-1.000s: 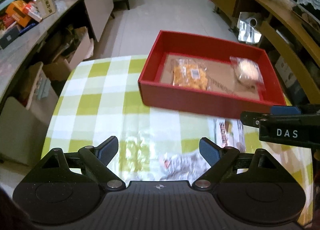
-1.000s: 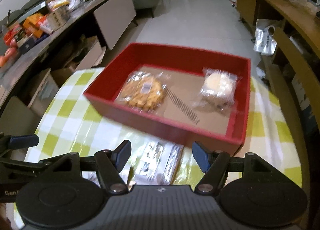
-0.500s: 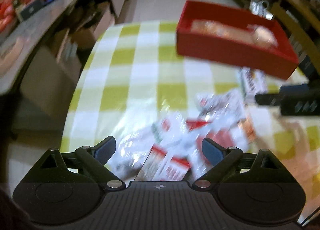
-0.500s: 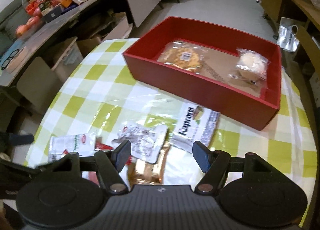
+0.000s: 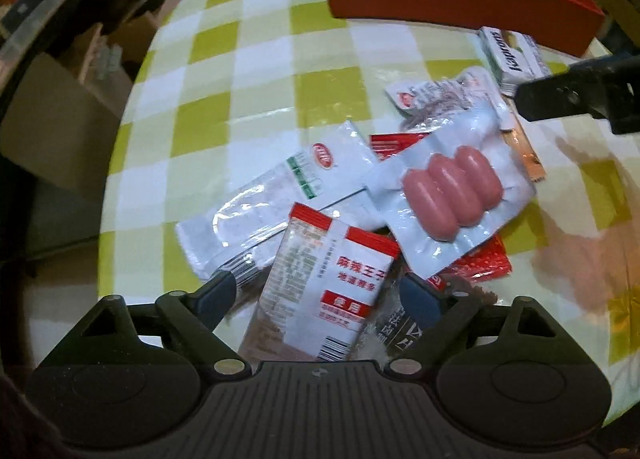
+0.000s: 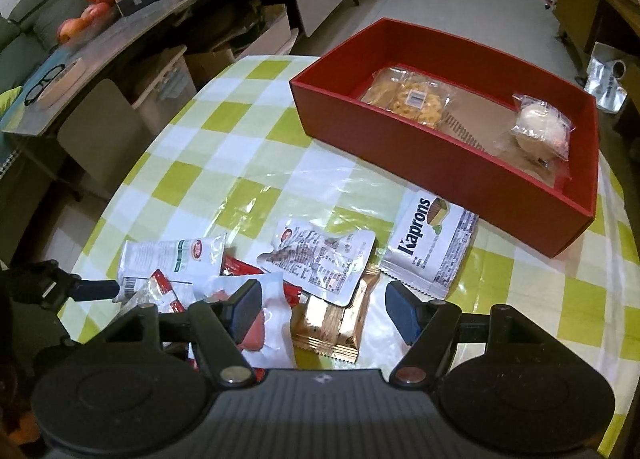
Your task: Organize snacks
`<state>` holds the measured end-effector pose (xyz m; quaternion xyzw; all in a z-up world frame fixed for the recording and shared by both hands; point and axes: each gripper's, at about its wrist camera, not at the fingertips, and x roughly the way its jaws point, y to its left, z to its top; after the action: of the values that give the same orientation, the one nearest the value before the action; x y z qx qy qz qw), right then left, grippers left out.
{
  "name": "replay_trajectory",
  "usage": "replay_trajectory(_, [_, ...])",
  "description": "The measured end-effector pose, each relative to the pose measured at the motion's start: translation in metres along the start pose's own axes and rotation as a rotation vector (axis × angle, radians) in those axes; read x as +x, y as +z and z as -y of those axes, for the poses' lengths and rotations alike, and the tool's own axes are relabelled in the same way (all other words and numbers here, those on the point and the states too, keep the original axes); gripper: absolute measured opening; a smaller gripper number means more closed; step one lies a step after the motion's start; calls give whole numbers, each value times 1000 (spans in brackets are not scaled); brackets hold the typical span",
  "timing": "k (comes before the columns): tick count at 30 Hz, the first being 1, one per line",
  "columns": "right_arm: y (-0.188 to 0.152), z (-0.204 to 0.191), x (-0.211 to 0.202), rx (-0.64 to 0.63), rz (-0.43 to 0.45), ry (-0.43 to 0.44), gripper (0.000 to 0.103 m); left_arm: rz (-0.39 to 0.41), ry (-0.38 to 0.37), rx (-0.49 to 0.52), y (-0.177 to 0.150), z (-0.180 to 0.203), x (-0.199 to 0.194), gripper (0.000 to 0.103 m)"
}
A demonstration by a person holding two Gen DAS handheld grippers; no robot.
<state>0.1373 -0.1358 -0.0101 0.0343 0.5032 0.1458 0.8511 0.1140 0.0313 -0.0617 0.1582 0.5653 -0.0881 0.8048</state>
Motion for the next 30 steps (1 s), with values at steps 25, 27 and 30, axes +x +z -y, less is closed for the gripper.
replay_trajectory(25, [2,-1,4,-2,-44,52,76,-69,-108,-46,-15,-8,-6,51])
replay_trajectory(27, [2,-3,6,-10,-49,54,76,-76,-83,-55,-18,-8,-7,49])
replay_trajectory(30, [1,-7,11,-23,-64,52,76,-62,-71,-121,-17,-23,-8,48])
